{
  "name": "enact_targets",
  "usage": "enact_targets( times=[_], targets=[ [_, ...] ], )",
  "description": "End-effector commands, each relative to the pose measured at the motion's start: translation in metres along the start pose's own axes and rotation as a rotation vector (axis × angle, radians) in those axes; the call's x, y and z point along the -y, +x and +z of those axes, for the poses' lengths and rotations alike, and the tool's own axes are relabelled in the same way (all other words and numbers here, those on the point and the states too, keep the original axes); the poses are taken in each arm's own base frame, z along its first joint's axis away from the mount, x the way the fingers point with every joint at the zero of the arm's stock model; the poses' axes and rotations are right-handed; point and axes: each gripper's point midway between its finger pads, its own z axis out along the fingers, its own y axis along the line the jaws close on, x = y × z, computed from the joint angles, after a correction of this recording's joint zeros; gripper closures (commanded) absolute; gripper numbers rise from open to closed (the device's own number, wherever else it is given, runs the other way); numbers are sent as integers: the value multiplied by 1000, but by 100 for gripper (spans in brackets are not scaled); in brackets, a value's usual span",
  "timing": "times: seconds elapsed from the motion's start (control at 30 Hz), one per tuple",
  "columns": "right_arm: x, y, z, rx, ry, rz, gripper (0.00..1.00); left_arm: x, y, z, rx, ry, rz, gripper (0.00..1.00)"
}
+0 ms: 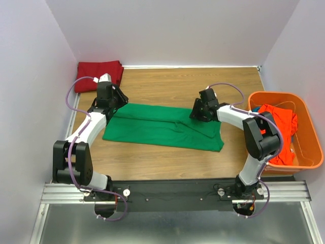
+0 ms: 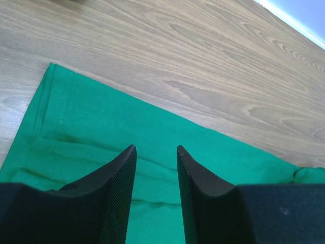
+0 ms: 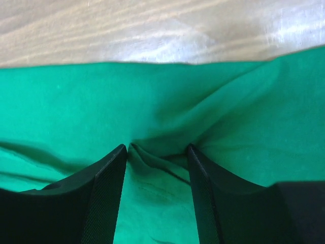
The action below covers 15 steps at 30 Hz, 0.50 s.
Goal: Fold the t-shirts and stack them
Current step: Fold the other side of the tshirt into a rectangle
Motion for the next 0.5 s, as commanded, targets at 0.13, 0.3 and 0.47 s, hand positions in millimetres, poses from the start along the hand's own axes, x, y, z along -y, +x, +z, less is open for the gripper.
enact_targets(
  times=[0.13, 0.3, 0.47],
  targets=[
    [-6, 16, -25, -4, -42, 15, 50, 13, -4, -3, 2, 39, 19, 56],
    [-11, 23, -34, -22, -82, 11, 54, 15, -3, -3, 0, 43, 20, 56],
    [-17, 34, -40, -44, -109, 4, 59, 14, -3, -3, -1, 41, 20, 56]
  ],
)
